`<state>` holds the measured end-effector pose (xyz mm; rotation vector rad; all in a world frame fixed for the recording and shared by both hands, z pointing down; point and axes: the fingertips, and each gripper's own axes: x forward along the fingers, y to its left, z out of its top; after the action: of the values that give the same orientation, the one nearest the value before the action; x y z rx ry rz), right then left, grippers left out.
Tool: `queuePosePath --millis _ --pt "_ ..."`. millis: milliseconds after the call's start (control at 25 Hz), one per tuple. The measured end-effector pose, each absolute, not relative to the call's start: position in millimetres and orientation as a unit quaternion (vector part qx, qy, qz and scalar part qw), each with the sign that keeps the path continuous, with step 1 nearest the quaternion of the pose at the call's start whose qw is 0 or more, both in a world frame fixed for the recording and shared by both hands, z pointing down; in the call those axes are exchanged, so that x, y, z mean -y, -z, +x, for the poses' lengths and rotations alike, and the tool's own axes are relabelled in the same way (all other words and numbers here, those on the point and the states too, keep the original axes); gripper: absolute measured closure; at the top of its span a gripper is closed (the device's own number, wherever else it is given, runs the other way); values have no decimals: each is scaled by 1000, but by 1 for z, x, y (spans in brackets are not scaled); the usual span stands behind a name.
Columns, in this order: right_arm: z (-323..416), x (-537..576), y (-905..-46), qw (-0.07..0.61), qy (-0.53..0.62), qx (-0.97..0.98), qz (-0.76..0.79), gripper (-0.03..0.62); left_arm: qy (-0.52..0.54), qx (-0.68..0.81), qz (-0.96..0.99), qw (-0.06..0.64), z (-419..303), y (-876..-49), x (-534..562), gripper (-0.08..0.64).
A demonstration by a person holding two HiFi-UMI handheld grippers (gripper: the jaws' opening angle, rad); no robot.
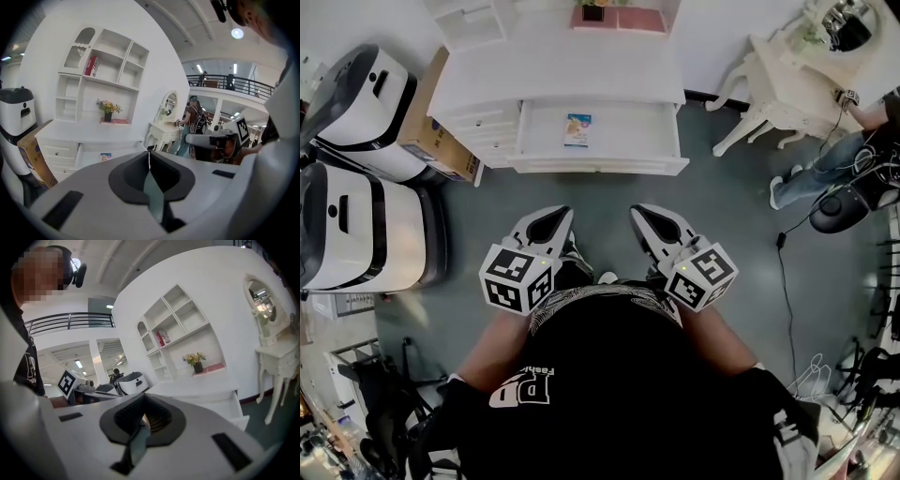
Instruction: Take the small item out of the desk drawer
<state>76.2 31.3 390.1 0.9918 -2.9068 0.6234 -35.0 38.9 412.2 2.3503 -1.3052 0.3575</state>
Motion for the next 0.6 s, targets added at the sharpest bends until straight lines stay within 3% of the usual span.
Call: queuePosePath --millis 600 --pt "52 72 -400 34 -203 916 345 583 -130 458 853 213 -67 -421 79 543"
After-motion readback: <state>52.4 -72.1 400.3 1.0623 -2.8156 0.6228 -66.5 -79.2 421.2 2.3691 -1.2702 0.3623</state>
